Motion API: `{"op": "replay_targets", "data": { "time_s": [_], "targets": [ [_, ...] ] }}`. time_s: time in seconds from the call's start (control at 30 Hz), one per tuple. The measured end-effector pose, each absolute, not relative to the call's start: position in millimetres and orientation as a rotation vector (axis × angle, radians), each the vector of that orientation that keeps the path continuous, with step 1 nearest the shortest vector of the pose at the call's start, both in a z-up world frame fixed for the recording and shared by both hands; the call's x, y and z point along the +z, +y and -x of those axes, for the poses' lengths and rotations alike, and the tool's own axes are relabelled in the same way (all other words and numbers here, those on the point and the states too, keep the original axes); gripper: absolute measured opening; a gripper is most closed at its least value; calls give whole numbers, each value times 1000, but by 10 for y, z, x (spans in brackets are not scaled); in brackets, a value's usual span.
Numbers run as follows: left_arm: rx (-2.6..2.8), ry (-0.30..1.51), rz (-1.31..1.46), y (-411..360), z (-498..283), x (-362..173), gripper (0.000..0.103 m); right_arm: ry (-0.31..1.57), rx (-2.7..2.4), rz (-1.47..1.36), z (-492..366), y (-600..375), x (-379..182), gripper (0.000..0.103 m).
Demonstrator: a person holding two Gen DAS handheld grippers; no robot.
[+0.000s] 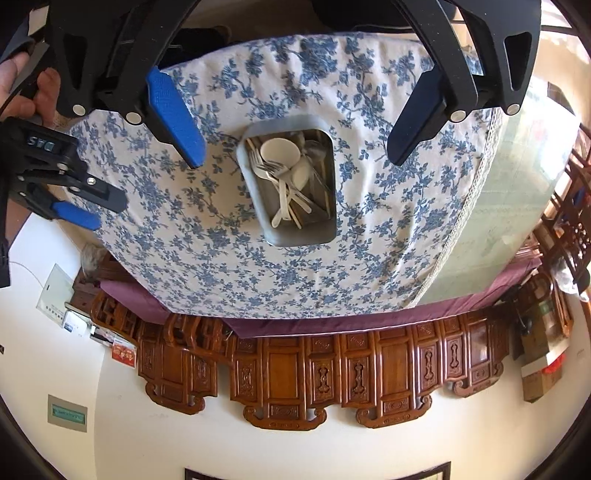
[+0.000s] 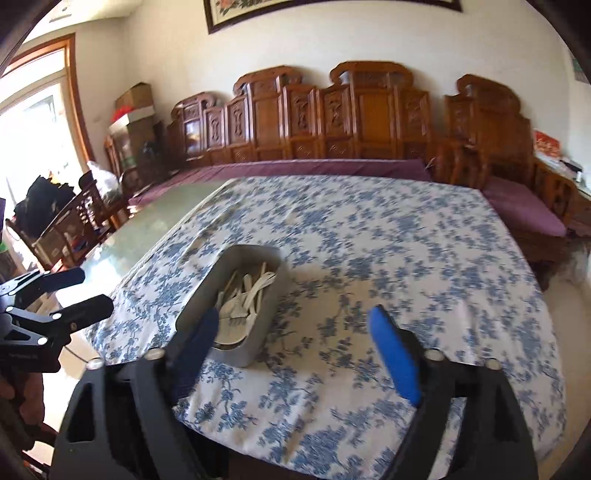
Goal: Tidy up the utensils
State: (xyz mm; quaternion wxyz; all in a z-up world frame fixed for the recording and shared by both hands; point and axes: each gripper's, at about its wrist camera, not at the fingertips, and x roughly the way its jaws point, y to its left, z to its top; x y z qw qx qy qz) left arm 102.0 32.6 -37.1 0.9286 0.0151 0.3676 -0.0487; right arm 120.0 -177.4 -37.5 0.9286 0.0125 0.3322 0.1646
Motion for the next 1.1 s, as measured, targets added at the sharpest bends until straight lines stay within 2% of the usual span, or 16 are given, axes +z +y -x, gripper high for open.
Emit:
{"op": "replay_targets", "data": {
  "time_s": [0.07,0.33,0.83,1.1],
  "targets": [
    [-96,757,-25,282,-954,-356,95,670,336,-28,-1117,-1820,-333,100],
    [-91,743,-31,153,-701,-300,95,608,266,10,-748,-1914,-65,100],
    [-67,585,-16,31,-245,433,95,400,233,-12,-111,-2063,740,100],
    [-50,518,-22,32,-82,689,95,350,222,-33,78,-2160,949,100]
  ]
}}
